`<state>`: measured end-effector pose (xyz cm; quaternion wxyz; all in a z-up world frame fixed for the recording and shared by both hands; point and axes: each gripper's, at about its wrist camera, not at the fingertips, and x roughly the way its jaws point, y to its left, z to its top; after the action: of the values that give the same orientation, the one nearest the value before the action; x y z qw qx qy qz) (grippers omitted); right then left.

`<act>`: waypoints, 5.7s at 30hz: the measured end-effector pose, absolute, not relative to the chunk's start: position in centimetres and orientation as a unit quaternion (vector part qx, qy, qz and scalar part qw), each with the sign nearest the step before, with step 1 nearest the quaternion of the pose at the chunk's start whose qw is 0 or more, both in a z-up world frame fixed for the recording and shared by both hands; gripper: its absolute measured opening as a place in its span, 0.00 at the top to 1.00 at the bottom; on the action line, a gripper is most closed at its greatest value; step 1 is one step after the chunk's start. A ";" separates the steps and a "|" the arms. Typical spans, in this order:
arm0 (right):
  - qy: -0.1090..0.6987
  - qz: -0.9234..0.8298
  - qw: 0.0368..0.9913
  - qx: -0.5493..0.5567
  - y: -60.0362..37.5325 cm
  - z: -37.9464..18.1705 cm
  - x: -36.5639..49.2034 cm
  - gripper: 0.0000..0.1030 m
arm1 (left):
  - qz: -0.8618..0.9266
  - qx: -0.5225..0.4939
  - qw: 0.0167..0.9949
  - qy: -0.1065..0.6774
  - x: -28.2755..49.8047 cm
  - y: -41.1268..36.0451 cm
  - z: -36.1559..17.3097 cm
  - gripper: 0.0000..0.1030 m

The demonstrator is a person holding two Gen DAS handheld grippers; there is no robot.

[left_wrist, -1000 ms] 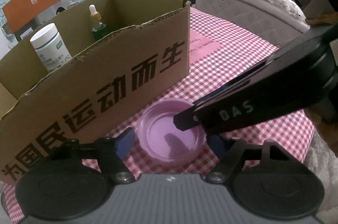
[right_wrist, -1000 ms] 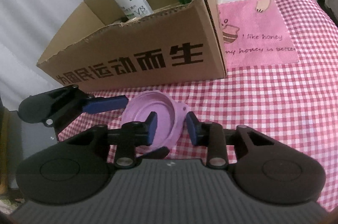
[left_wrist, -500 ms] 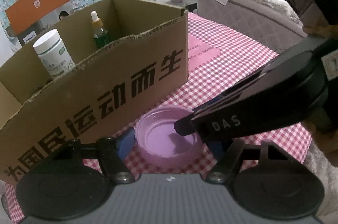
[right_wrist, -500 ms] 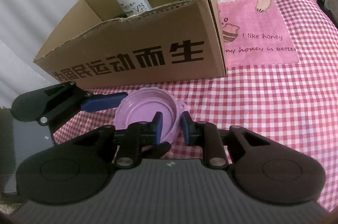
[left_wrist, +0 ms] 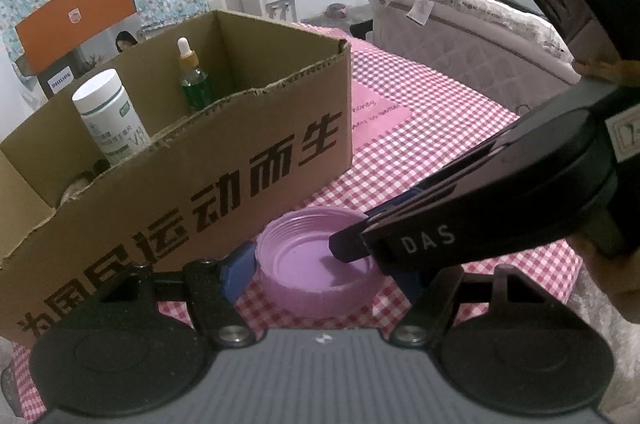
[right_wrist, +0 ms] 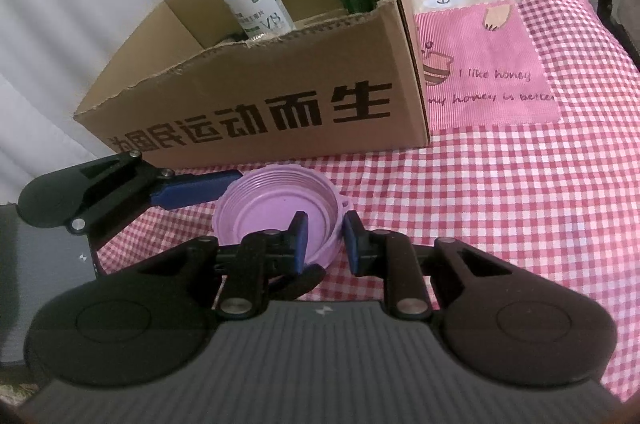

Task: Organize rigid objects

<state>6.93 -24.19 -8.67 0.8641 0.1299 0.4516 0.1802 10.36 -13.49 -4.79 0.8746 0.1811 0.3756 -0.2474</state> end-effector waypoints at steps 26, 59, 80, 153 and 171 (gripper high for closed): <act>0.325 0.222 0.919 0.020 -21.9 5.6 9.1 0.83 | -0.217 0.155 0.932 0.245 12.3 -10.6 6.9 0.29; 0.498 0.195 0.833 -0.138 -17.1 -1.2 28.8 0.89 | -0.202 0.070 0.853 0.475 30.7 -10.9 -1.0 0.29; 0.339 0.219 0.915 -0.009 -22.1 8.7 19.3 0.30 | -0.193 0.074 0.906 0.369 22.8 -8.0 6.7 0.05; 0.335 0.085 0.938 0.028 -17.4 -0.1 7.6 0.01 | 0.027 0.014 0.927 0.374 12.0 0.3 5.1 0.00; 0.333 0.086 0.939 0.025 -17.4 0.0 7.5 0.01 | 0.030 0.016 0.927 0.373 12.0 0.4 5.2 0.00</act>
<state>7.53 -17.39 0.00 0.9386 0.0253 0.3333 0.0856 12.05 0.45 5.15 0.9271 0.0162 0.3733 0.0303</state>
